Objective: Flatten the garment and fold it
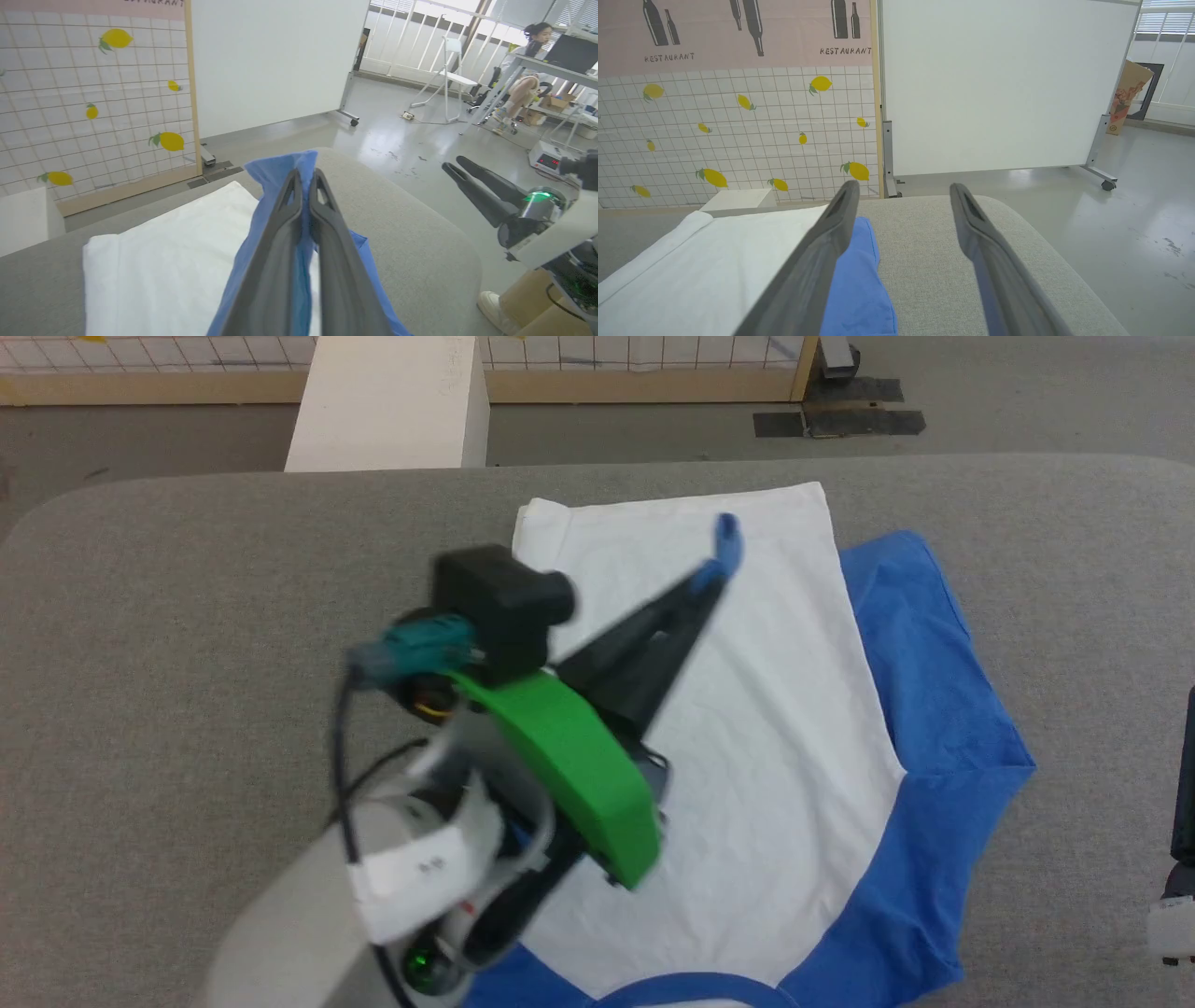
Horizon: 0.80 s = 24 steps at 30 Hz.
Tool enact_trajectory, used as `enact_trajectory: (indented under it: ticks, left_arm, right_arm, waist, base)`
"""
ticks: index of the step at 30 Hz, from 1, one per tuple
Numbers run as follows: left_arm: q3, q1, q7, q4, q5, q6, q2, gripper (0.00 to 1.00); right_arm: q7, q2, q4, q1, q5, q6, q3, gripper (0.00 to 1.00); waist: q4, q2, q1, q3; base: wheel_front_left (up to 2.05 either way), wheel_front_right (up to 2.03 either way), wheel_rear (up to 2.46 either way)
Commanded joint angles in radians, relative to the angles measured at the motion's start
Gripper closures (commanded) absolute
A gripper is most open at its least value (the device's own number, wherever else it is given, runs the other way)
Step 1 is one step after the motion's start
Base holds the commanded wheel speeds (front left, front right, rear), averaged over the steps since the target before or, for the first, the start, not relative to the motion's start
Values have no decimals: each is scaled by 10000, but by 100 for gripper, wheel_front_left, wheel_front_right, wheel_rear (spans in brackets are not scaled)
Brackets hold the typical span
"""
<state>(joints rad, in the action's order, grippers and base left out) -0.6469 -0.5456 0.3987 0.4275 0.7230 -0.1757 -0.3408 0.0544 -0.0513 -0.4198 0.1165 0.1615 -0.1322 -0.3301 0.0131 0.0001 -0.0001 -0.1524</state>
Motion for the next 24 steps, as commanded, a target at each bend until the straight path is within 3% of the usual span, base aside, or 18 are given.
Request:
enact_trajectory:
  ticks: [1, 10, 15, 21, 22, 23, 24]
  left_arm:
    - [-345, -164, -6, -118, -123, 93, 304, 100]
    - [-2663, 279, -1045, -2800, -757, 456, 2333, 100]
    - [-3596, 391, -1362, -5267, -814, 974, 2678, 100]
    - [-3954, 289, -2124, -7889, -608, 1219, 2874, 100]
    - [-4004, 233, -2249, -8160, -582, 1251, 2885, 74]
    - [-4064, 166, -2416, -8415, -530, 1292, 2893, 23]
    - [-4105, 133, -2573, -8518, -418, 1297, 2897, 0]
  right_arm:
    - [37, 11, -60, -212, 118, 15, -63, 0]
    - [-90, 11, 61, -295, 416, 15, -262, 0]
    - [-251, 11, 248, -366, 516, 15, -39, 0]
    - [-341, 11, 442, -578, 489, 15, 449, 0]
    - [-348, 11, 460, -600, 477, 15, 478, 0]
    - [-351, 11, 477, -620, 461, 15, 497, 0]
    - [-352, 11, 491, -632, 448, 15, 504, 0]
  waist:
    - [82, -1, 1, -88]
    - [452, -1, 1, -619]
    - [695, -1, 1, -913]
    - [1068, -1, 1, -1130]
    - [1083, -1, 1, -1142]
    - [1093, -1, 1, -1149]
    - [1097, -1, 1, -1144]
  base:
    - [0, 0, 0]
    - [0, 0, 0]
    - [0, 0, 0]
    - [0, 0, 0]
    - [0, 0, 0]
    - [0, 0, 0]
    - [0, 0, 0]
